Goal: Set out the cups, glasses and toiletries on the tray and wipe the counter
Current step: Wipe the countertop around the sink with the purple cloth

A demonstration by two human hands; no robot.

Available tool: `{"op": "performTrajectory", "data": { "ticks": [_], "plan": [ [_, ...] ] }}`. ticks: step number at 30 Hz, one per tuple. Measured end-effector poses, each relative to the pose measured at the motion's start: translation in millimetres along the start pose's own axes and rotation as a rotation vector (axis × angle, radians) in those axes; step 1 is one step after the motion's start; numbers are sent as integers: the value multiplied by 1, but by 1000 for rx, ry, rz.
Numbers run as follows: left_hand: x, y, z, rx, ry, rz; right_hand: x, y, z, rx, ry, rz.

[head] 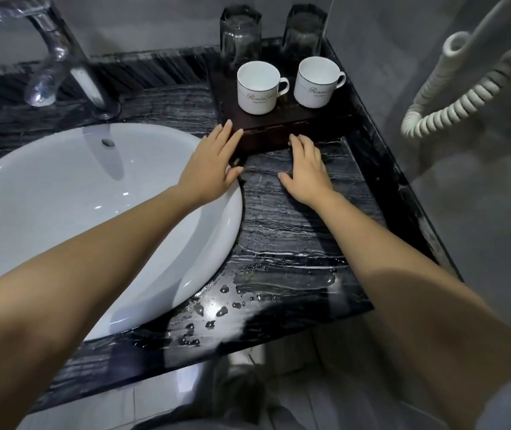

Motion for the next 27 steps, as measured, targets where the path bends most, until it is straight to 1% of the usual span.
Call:
{"op": "performTrajectory", "data": {
  "ticks": [3, 6, 10, 12, 14, 17, 19, 23, 24, 27],
  "plan": [
    [-4, 7, -22, -41, 71, 12, 4, 16, -15, 31, 19, -58],
    [-11, 18, -50, -85, 155, 24, 13, 36, -34, 59, 121, -115],
    [-16, 34, -101, -163, 343, -10, 26, 68, -70, 120, 354, -205],
    [-22, 38, -130, -175, 417, -20, 34, 87, -89, 101, 493, -233],
    [-31, 40, -160, -186, 463, -19, 38, 109, -111, 72, 586, -274],
    [-48, 41, -207, -197, 462, -8, 37, 148, -152, 73, 674, -294],
    [-60, 41, -241, -202, 443, -13, 39, 177, -176, 38, 708, -371],
    [-80, 48, -313, -219, 452, -38, 52, 247, -204, -102, 727, -505],
    [-84, 52, -330, -235, 462, -47, 56, 264, -210, -124, 740, -502],
    [-96, 67, -384, -315, 477, -96, 71, 317, -228, -184, 811, -389]
  ]
}}
Point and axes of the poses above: each hand's wrist, its own z-axis towards the middle knuckle, its own x-axis out of the palm, y = z × x, the point moved 6 cm from there along z, towards the middle knuckle, and after that the axes turned 8 degrees about y, right-handed, at the moved point
